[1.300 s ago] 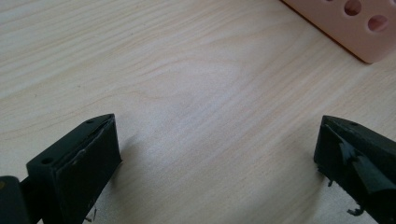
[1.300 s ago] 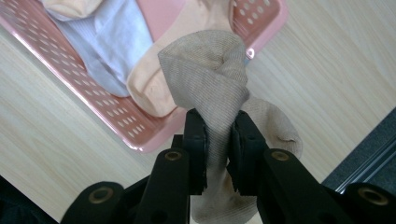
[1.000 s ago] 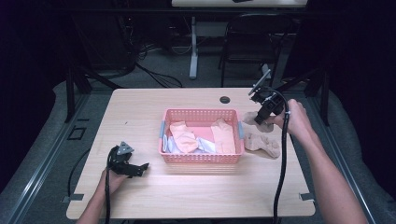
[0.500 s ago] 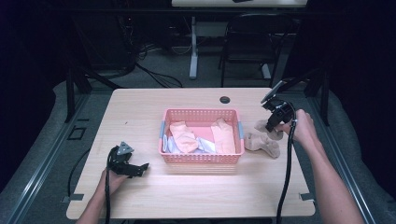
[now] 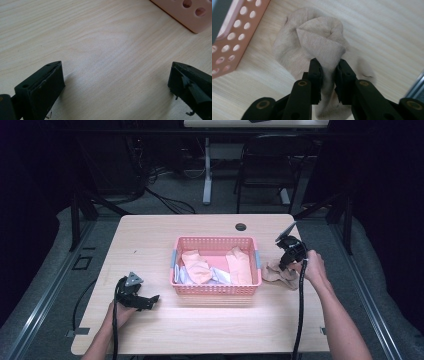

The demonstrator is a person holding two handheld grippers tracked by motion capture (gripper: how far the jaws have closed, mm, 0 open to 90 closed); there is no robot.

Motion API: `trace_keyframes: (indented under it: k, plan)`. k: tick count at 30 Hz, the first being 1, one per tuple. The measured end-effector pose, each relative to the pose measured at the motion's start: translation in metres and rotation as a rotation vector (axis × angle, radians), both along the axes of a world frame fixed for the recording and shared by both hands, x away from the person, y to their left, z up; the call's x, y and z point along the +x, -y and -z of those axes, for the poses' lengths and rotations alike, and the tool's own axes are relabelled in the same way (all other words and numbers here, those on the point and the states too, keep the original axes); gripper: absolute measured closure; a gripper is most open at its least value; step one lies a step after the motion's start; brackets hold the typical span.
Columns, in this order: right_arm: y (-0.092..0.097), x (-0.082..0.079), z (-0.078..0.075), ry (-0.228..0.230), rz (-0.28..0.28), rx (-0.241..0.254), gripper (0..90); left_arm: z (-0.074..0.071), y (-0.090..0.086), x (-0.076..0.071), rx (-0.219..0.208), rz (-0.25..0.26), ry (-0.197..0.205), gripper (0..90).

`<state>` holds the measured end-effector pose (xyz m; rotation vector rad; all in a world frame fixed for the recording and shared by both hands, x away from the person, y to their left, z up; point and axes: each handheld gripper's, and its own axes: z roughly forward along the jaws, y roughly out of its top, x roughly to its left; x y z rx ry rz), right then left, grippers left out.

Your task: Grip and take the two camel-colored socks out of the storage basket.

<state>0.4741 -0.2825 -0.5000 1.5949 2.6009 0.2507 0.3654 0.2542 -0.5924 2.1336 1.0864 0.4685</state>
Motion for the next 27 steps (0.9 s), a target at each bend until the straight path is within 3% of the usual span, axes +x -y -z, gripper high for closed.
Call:
trace_keyframes:
  k: [2,5,8,9,10,13,18,20,24,27]
  plan:
    - [0.003,0.001,0.005,-0.002,0.015,0.029,71.8,0.000,0.000,0.000,-0.001,-0.001,-0.001,0.2]
    - [0.005,0.003,0.007,-0.003,0.041,0.039,54.8,0.000,0.000,0.000,0.000,0.001,-0.003,0.2]
    - [0.007,0.000,0.002,0.022,0.054,0.047,35.0,0.000,0.000,0.000,0.000,0.002,-0.004,0.2]
    - [0.007,0.000,0.002,0.022,0.054,0.047,35.0,0.000,0.000,0.000,0.000,0.002,-0.004,0.2]
    - [0.009,-0.003,-0.004,0.031,0.047,0.049,26.6,0.000,0.000,0.000,-0.001,-0.001,-0.002,0.2]
    - [0.011,-0.008,-0.008,0.050,0.058,0.064,15.2,0.000,0.000,0.000,0.001,0.002,-0.004,0.2]
    - [0.015,-0.017,-0.018,0.056,0.041,0.081,6.8,0.000,0.000,0.000,-0.001,0.000,0.001,0.2]
    - [0.019,-0.028,-0.025,0.071,0.036,0.113,0.0,0.000,0.000,0.000,-0.001,0.000,0.001,0.3]
    - [0.022,-0.039,-0.028,0.096,0.014,0.115,0.0,0.000,0.000,0.000,0.000,0.000,0.001,0.3]
    - [0.022,-0.057,-0.026,0.123,-0.003,0.116,0.0,0.000,0.000,0.000,0.000,0.000,0.001,0.3]
